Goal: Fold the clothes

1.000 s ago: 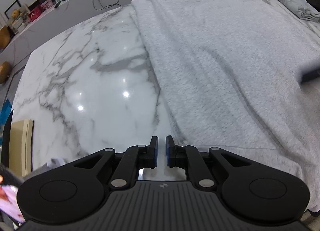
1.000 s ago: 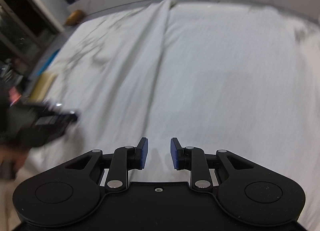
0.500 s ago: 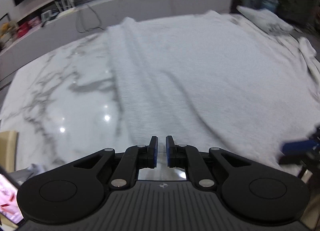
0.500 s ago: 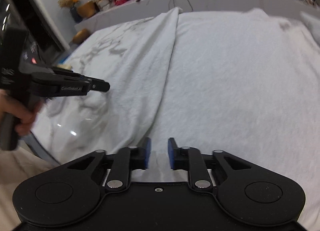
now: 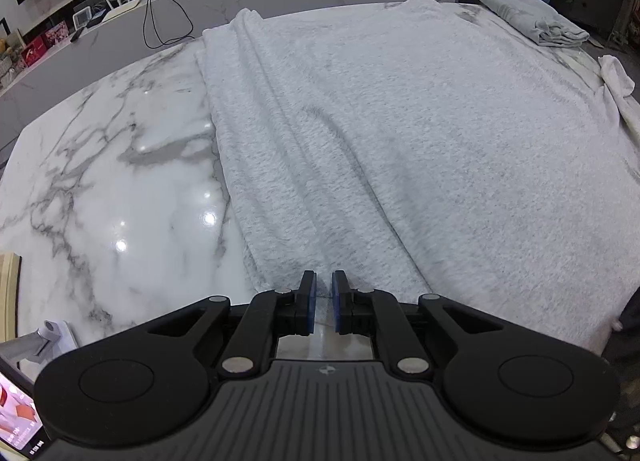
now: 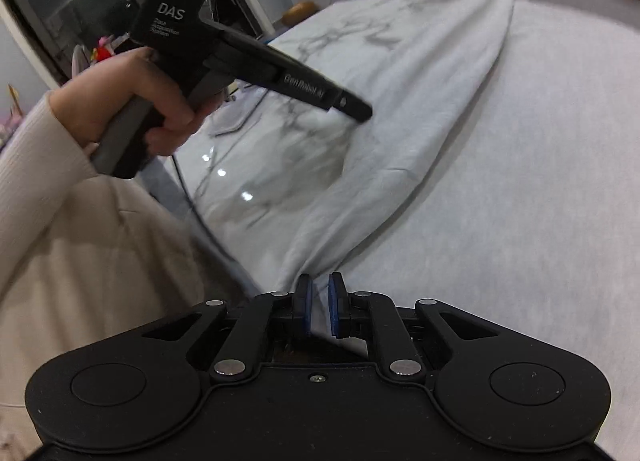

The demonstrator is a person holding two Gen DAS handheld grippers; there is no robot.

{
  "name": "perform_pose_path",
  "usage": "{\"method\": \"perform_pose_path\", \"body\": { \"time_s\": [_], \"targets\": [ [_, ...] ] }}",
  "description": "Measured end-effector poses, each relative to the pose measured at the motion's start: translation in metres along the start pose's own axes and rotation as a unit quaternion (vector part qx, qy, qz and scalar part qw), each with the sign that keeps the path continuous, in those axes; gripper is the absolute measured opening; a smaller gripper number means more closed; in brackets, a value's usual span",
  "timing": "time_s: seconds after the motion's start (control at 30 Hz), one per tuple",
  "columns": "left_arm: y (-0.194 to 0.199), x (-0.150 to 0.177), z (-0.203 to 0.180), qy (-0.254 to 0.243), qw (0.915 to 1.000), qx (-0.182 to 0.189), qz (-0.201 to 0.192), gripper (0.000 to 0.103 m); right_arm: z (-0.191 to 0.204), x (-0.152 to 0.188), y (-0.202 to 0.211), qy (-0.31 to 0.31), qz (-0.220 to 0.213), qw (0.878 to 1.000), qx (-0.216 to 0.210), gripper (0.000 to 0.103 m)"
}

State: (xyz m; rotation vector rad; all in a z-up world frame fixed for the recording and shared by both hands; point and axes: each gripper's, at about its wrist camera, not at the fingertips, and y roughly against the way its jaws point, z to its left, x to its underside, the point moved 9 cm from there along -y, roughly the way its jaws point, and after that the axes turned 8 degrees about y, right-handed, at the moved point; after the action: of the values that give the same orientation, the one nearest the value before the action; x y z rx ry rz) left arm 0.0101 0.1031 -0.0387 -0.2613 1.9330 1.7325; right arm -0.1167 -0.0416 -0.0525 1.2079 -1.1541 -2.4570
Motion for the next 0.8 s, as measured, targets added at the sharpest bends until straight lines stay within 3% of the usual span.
{"method": "perform_pose_path", "body": {
  "time_s": [0.07, 0.23, 0.33, 0.47, 0.63, 0.7, 0.73, 0.8],
  "targets": [
    [-0.001, 0.0, 0.001, 0.002, 1.0, 0.0, 0.001, 0.009, -0.001, 0.007, 0.003, -0.013, 0.009, 1.0, 0.0, 0.003],
    [0.0, 0.001, 0.0, -0.002, 1.0, -0.003, -0.001, 0.009, 0.004, 0.02, 0.017, -0.027, 0.023, 0.999, 0.009, 0.005],
    [0.0, 0.001, 0.0, -0.003, 1.0, -0.004, -0.001, 0.009, -0.001, 0.011, 0.031, -0.046, -0.008, 0.998, 0.042, 0.009],
    [-0.001, 0.0, -0.001, -0.005, 1.0, -0.006, 0.0, 0.009, -0.011, -0.01, 0.038, -0.099, -0.06, 0.991, 0.07, 0.024],
    [0.0, 0.001, 0.002, 0.004, 1.0, 0.002, -0.003, 0.01, -0.004, -0.018, 0.014, -0.123, -0.053, 0.989, 0.066, 0.026],
    [0.0, 0.001, 0.004, 0.009, 1.0, 0.003, -0.003, 0.01, -0.004, -0.013, 0.009, -0.128, -0.052, 0.987, 0.075, 0.015],
    [0.0, 0.002, 0.006, 0.011, 0.9999, 0.004, -0.003, 0.01, -0.006, -0.01, 0.008, -0.134, -0.052, 0.986, 0.079, 0.001],
    [0.0, 0.002, 0.006, 0.011, 0.9999, 0.004, -0.003, 0.01, -0.014, -0.004, 0.01, -0.153, -0.049, 0.983, 0.087, 0.001]
  ]
}}
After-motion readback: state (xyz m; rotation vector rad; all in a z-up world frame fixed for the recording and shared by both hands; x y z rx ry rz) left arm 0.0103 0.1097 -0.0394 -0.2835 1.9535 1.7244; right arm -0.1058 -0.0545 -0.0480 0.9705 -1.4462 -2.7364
